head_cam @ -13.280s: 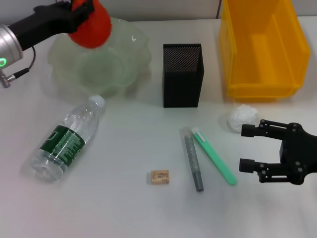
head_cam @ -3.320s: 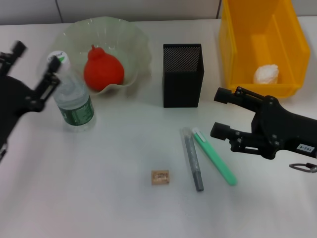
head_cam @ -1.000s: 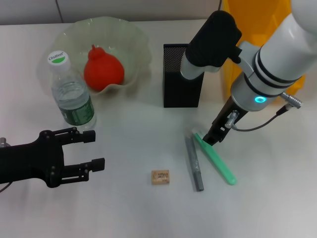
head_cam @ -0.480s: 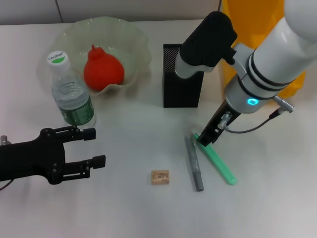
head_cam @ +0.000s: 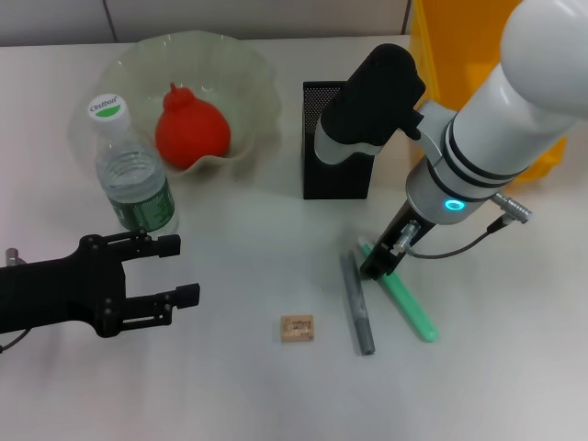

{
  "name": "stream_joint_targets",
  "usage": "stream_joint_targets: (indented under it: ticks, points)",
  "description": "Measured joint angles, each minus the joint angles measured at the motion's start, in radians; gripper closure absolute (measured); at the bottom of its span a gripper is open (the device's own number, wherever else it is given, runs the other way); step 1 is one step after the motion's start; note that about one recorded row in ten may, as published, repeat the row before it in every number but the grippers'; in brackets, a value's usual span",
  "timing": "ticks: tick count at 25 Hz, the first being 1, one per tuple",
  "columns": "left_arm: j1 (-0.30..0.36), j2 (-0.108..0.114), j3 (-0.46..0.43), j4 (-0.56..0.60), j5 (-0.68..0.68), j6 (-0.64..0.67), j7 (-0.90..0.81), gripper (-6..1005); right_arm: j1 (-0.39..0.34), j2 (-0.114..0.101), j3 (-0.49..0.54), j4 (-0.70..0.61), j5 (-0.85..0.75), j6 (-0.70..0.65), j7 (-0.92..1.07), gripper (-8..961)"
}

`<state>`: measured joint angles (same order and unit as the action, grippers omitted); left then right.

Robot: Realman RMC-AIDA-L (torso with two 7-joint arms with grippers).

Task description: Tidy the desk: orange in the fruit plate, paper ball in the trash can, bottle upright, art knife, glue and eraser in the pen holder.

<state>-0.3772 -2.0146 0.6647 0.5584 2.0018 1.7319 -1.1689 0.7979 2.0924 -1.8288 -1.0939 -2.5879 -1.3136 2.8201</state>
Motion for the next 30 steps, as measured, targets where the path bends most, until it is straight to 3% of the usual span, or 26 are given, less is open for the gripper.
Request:
stream_joint_targets:
  ticks: [8,13,17,22,23,24,27,30]
  points:
    - [0.0,-0.002,0.0,0.0,0.0,-0.008,0.0,256,0.001,0.0,-0.005,-0.001,0.002,0.002,-0.007,619]
    - [0.001,-0.003,-0.001,0.0,0.0,-0.015,0.0,256,-0.012,-0.003,0.0,-0.029,0.002,-0.007,-0.011,781]
    - [0.003,-0.003,-0.001,0.0,0.0,-0.015,0.0,256,-0.045,-0.009,0.029,-0.1,-0.021,-0.052,-0.021,784]
    - [0.009,-0.003,-0.001,0.0,0.0,-0.015,0.0,256,-0.121,-0.01,0.23,-0.337,-0.066,-0.147,-0.094,785]
    - [0.01,-0.004,-0.003,0.0,0.0,-0.013,0.0,256,-0.154,-0.009,0.336,-0.441,-0.016,-0.154,-0.128,785]
    - [0.01,-0.004,-0.003,0.0,0.0,-0.013,0.0,256,-0.154,-0.009,0.336,-0.441,-0.016,-0.154,-0.128,785]
    - [0.011,-0.005,-0.002,-0.008,0.0,-0.009,-0.002,256,-0.204,-0.009,0.496,-0.488,0.18,-0.1,-0.203,784]
    - [0.011,-0.005,-0.002,-0.019,0.0,-0.008,-0.003,256,-0.237,-0.011,0.657,-0.369,0.485,-0.013,-0.384,784]
